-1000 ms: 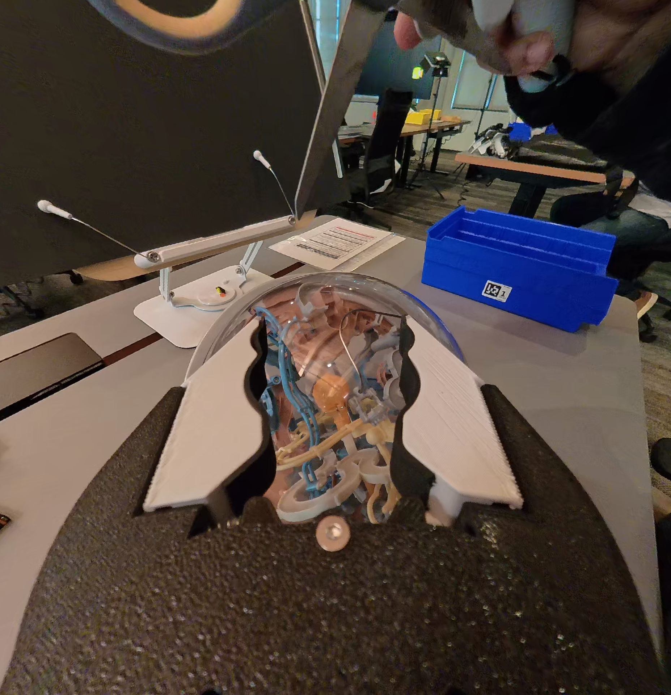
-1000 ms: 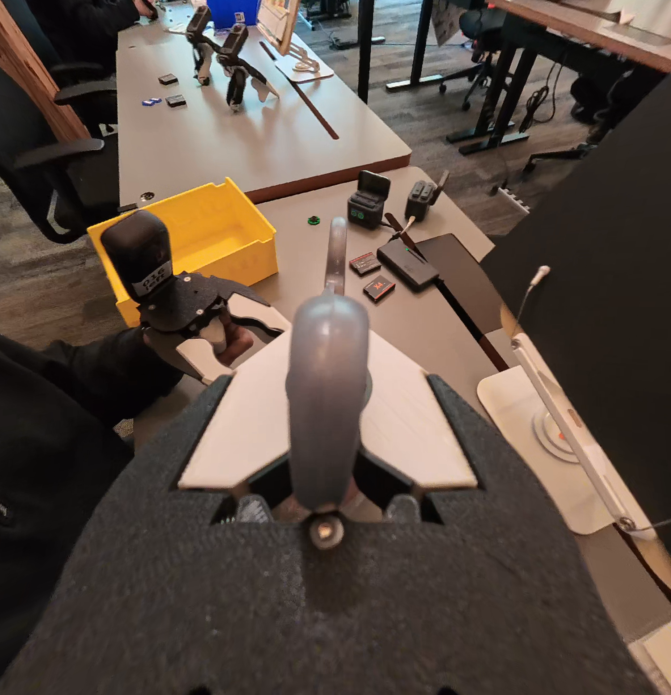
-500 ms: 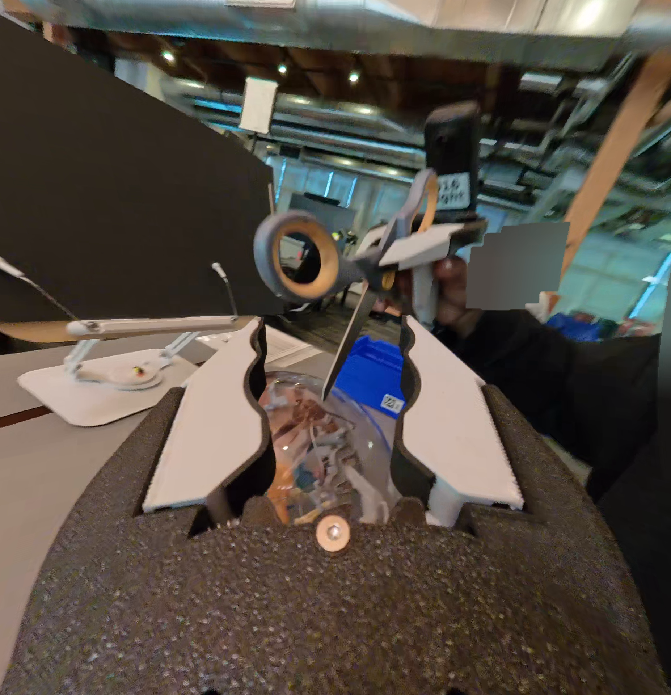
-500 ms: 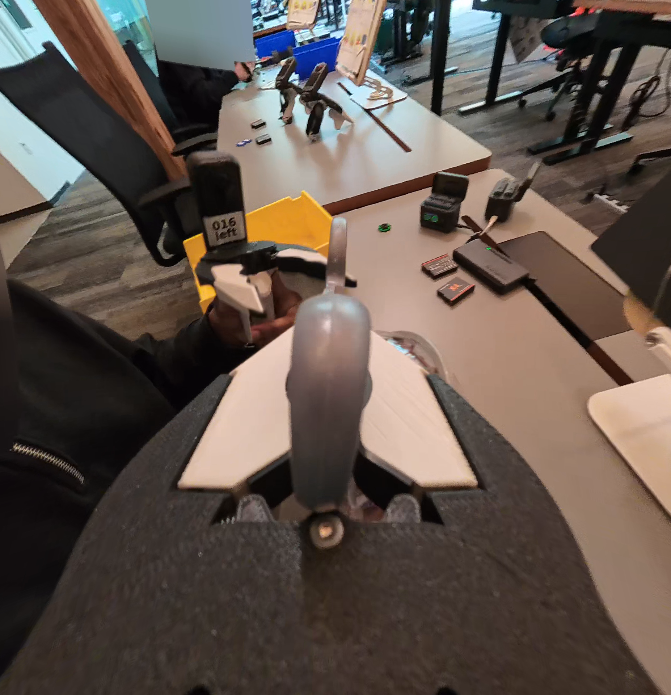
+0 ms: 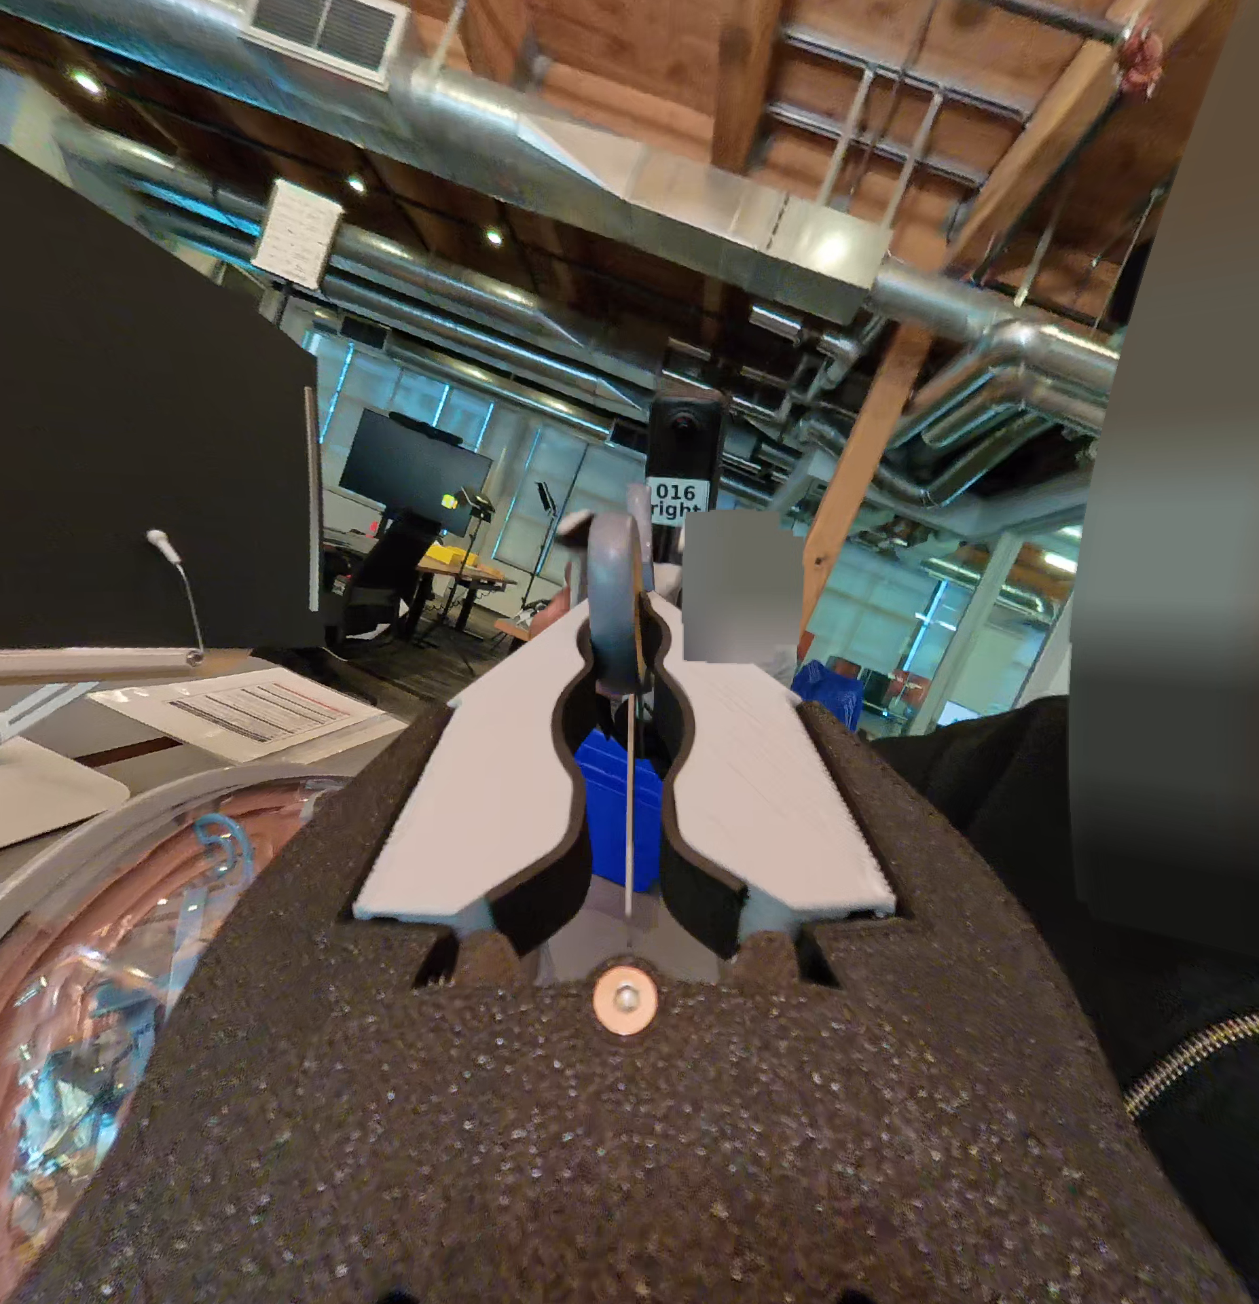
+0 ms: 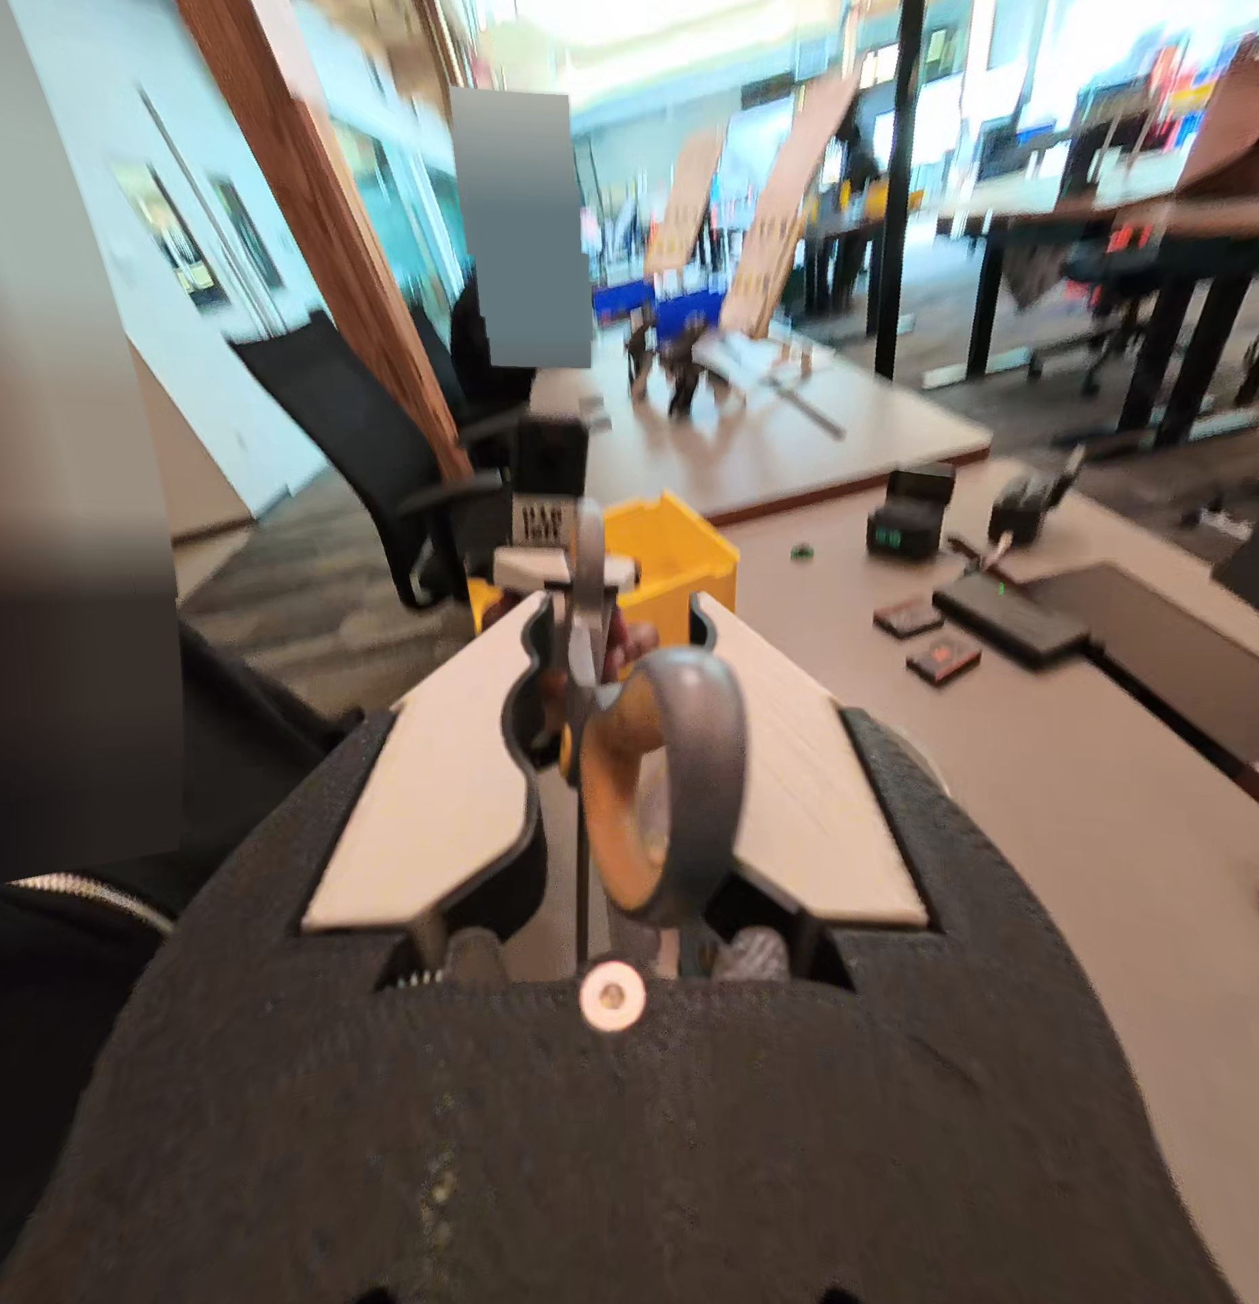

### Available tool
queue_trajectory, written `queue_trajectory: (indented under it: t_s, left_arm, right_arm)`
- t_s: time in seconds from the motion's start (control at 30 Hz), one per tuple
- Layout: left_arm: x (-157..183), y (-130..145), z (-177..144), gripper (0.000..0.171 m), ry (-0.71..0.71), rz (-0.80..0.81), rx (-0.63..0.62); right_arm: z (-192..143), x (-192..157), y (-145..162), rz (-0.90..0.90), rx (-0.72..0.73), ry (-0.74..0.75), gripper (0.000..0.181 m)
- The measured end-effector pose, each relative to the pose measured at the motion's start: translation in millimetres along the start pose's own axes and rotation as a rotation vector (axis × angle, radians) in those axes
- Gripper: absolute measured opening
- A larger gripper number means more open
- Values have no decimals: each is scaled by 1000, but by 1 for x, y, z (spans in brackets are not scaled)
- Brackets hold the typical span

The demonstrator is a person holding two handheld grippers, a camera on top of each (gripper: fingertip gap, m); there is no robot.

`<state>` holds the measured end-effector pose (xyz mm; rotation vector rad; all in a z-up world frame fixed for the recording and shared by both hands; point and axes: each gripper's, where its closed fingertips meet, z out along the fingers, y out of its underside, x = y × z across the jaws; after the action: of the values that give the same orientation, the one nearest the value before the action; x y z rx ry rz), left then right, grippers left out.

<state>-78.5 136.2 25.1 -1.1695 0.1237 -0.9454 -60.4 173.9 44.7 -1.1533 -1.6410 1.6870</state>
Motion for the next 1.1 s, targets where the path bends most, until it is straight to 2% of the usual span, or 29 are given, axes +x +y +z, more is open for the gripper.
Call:
queue_trajectory:
  t_s: [0.13,0.3,0.5,0.63,0.7,0.8,0.93,0.97,1.1]
  left_arm:
    - [10,5,6,6,11,4,5]
    - [17,10,5,6,14,-11,23]
    - [9,-4,-19,5,-35,-38,103]
    - [8,-10,-27,4,-14,-73,146]
    - [10,-12,-29,3,1,-87,162]
    - [13,-9,-28,2,14,-83,156]
    - [19,-5,-26,3,-10,-27,127]
    - [20,-8,-28,3,-5,-32,145]
    - [21,-27,-45,2,1,-47,246]
  right_arm:
    - [-12,-7,-31,16,228,-29,38]
    - [-19,-12,-41,79,321,-91,33]
    - [-36,-2,-32,49,345,0,29]
    - [-42,-2,-24,38,405,25,30]
    - [-39,-3,-20,-24,448,35,30]
    - [-28,-3,-4,-27,393,85,30]
    - [-17,-19,6,-9,252,14,31]
    - [-21,-19,3,-25,258,20,33]
    - [-47,-2,1,6,344,153,64]
